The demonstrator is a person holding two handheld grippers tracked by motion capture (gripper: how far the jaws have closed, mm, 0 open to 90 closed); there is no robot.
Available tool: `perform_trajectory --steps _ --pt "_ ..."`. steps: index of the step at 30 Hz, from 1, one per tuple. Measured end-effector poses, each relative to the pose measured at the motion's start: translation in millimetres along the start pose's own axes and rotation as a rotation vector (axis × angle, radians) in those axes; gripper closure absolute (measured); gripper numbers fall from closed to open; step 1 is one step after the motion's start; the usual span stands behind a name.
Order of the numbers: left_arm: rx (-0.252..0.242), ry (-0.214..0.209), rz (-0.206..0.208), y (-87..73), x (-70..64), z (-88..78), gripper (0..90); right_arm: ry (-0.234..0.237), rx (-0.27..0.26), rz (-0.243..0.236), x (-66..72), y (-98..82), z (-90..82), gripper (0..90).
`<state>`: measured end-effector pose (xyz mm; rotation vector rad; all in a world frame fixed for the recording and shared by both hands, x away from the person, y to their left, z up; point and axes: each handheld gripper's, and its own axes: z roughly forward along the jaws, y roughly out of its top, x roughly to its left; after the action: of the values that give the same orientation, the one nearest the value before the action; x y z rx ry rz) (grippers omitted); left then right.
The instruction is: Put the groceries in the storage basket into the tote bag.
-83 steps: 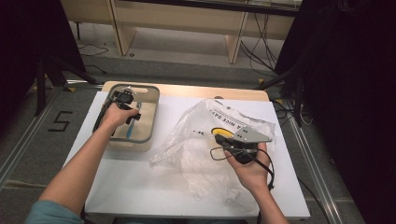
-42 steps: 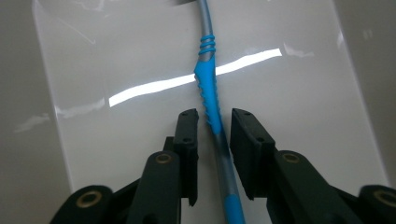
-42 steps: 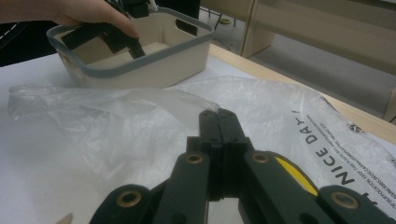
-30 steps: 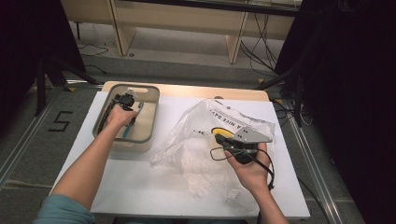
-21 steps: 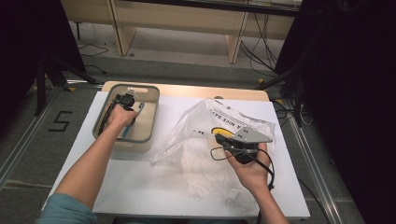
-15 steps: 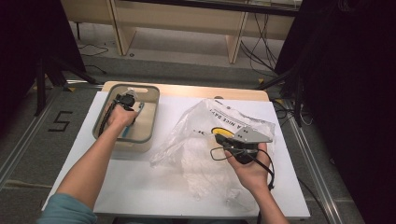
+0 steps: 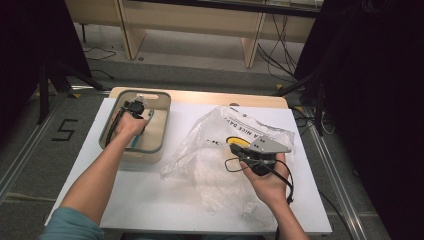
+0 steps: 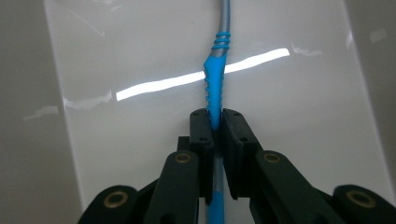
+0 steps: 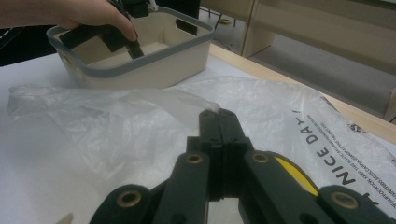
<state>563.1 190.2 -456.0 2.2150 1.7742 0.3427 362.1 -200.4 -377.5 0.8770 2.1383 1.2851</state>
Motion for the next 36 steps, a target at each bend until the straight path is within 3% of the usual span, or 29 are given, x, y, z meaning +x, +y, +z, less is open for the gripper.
perform_trajectory --steps 5,9,20,36 --pt "-0.024 -0.010 -0.006 0.9 2.1 -5.5 84.0 0.001 0.003 0.001 0.2 -0.3 0.5 90.0" --pt "-0.011 -0.015 -0.006 -1.1 4.6 -3.5 84.0 0.001 0.006 0.001 0.6 -0.4 0.8 90.0" --pt "-0.033 -0.018 0.004 -1.6 5.8 -11.2 84.1 0.000 0.004 0.001 0.5 -0.8 1.1 90.0" --pt "-0.096 -0.044 0.017 -5.5 10.0 -34.3 84.1 -0.002 0.006 0.000 0.0 -1.1 1.4 90.0"
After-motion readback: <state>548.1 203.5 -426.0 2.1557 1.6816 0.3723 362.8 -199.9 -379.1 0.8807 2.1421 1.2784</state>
